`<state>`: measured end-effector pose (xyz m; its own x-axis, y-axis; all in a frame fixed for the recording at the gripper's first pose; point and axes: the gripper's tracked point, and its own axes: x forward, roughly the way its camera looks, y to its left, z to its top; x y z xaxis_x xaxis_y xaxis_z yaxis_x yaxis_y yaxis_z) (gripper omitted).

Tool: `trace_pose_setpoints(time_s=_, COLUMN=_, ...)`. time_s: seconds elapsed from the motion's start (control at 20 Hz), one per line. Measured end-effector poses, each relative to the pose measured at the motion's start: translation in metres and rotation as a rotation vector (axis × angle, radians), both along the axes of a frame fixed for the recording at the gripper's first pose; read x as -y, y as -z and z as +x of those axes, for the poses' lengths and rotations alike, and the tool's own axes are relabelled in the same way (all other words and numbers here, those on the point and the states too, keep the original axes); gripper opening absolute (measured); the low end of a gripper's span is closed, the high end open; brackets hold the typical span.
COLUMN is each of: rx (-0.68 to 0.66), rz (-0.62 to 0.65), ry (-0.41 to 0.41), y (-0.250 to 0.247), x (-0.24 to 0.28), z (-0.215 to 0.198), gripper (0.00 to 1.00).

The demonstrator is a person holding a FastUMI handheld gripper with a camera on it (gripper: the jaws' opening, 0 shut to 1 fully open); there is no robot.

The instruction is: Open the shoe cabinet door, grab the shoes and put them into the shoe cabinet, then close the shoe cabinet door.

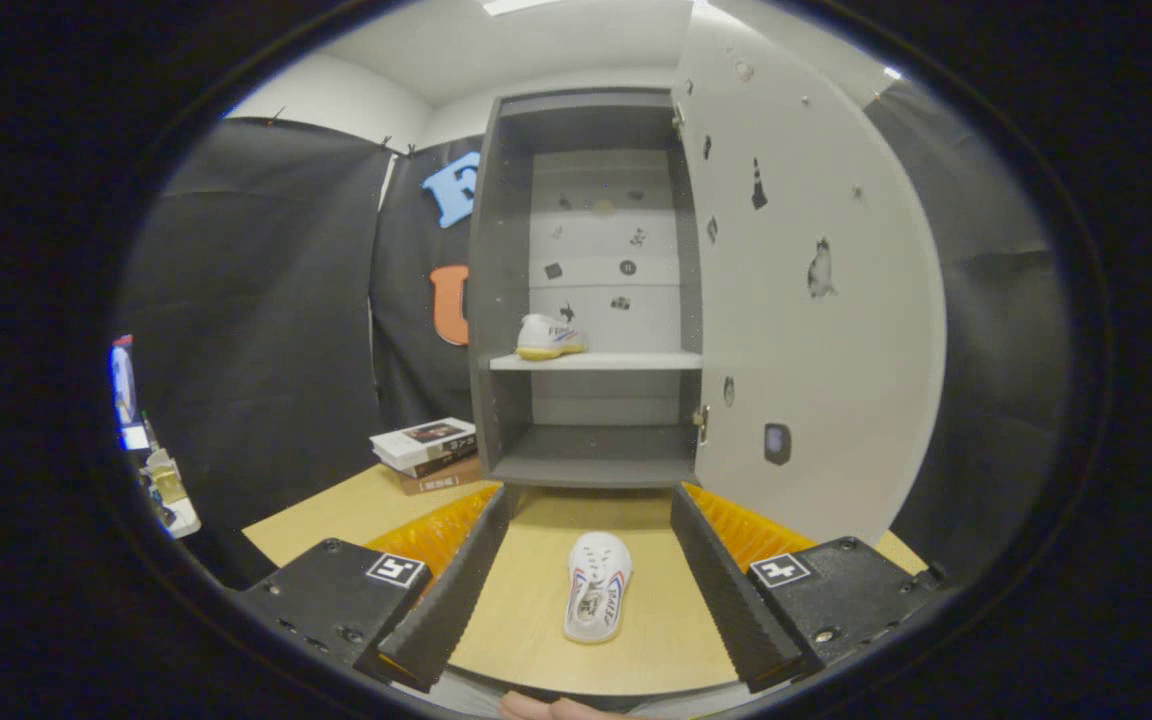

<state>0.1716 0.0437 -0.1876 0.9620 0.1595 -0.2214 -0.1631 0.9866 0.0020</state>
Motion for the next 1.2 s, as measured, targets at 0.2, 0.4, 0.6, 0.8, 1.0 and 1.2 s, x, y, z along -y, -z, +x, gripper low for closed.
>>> trace_pose_setpoints(time_s=0.2, rx=-0.138, rz=-0.021, ry=0.034, y=0.061, x=-0.005, z=0.028, gripper=1.0)
trace_pose_setpoints(time_s=0.4, rx=-0.271, rz=-0.011, ry=0.052, y=0.13, x=-0.01, z=0.061, gripper=1.0)
trace_pose_setpoints(time_s=0.6, rx=-0.368, rz=0.018, ry=0.058, y=0.173, x=-0.019, z=0.069, gripper=0.97)
trace_pose_setpoints(time_s=0.8, rx=-0.463, rz=0.032, ry=0.089, y=0.205, x=-0.022, z=0.079, gripper=0.86)
trace_pose_setpoints(time_s=1.0, rx=-0.41, rz=0.107, ry=0.119, y=0.213, x=-0.026, z=0.107, gripper=0.78)
trace_pose_setpoints(time_s=1.2, rx=-0.381, rz=0.254, ry=0.186, y=0.216, x=-0.014, z=0.131, gripper=0.46)
